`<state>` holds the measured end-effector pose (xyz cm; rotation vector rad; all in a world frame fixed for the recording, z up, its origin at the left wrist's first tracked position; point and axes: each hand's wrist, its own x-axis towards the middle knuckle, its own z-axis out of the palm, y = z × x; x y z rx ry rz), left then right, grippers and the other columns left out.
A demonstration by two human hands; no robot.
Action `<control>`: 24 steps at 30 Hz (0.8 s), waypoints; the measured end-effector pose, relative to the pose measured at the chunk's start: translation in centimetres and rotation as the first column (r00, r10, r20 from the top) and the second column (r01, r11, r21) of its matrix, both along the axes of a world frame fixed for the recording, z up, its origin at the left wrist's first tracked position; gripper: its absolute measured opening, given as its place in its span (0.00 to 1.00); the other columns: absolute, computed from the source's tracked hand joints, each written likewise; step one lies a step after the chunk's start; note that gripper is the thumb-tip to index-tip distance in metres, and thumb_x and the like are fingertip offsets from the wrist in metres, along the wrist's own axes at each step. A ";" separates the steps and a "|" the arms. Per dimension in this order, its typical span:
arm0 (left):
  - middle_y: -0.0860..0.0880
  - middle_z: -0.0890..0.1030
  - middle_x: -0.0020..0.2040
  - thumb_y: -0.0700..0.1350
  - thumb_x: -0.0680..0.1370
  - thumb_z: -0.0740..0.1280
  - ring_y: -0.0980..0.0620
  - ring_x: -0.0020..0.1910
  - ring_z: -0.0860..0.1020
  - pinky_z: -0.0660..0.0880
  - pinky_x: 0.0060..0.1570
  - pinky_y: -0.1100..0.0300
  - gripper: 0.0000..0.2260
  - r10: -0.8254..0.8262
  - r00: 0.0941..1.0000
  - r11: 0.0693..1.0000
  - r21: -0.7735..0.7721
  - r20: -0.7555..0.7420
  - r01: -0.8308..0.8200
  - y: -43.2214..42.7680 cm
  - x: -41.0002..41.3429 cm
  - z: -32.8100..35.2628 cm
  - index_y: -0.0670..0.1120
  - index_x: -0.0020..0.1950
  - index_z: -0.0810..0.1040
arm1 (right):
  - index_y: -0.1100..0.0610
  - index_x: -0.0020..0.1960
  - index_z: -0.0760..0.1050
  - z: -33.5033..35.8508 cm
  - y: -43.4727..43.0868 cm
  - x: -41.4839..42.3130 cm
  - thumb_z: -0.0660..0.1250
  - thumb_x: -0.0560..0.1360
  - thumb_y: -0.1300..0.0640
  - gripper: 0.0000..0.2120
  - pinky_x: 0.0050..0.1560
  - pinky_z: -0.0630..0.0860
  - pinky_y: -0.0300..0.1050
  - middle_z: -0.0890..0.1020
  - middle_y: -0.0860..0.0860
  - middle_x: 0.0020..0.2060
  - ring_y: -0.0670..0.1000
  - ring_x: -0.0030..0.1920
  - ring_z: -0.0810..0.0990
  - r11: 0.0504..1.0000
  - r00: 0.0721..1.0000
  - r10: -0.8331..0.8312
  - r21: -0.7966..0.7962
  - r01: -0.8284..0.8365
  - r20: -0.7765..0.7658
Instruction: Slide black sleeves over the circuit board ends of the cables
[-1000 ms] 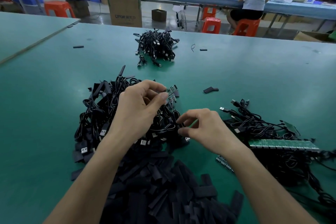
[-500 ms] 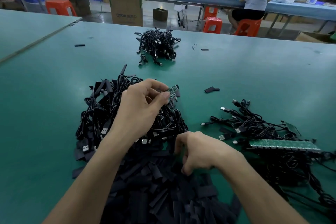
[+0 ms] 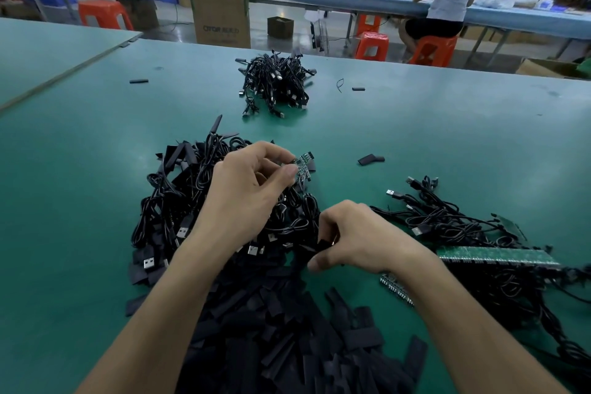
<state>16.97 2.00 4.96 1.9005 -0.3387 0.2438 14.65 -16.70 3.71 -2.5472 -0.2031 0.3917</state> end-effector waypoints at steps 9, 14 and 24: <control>0.51 0.84 0.38 0.47 0.77 0.73 0.44 0.38 0.81 0.80 0.45 0.44 0.04 -0.010 1.000 1.000 0.013 -0.017 0.011 0.1 0.1 -0.2 0.57 0.46 0.81 | 0.55 0.37 0.84 0.1 -1.2 0.5 0.81 0.66 0.49 0.11 0.28 0.60 0.39 0.68 0.48 0.22 0.45 0.26 0.62 0.878 0.971 -0.198 0.464 0.116 0.132; 0.52 0.84 0.38 0.47 0.77 0.73 0.47 0.35 0.79 0.79 0.39 0.46 0.04 -0.025 0.999 0.999 0.025 -0.021 0.026 0.1 0.1 -0.2 0.57 0.46 0.82 | 0.51 0.41 0.85 1.1 -0.9 0.4 0.75 0.74 0.59 0.04 0.29 0.70 0.33 0.83 0.51 0.30 0.44 0.29 0.77 0.662 0.935 -0.325 0.740 0.121 0.138; 0.51 0.85 0.39 0.46 0.77 0.73 0.40 0.41 0.82 0.80 0.43 0.42 0.03 -0.051 0.998 0.999 0.017 -0.021 0.051 0.1 0.0 -0.4 0.55 0.47 0.83 | 0.50 0.51 0.83 1.1 -1.1 0.1 0.71 0.76 0.65 0.11 0.36 0.76 0.34 0.86 0.50 0.37 0.45 0.36 0.83 0.575 0.905 -0.391 0.813 0.097 0.169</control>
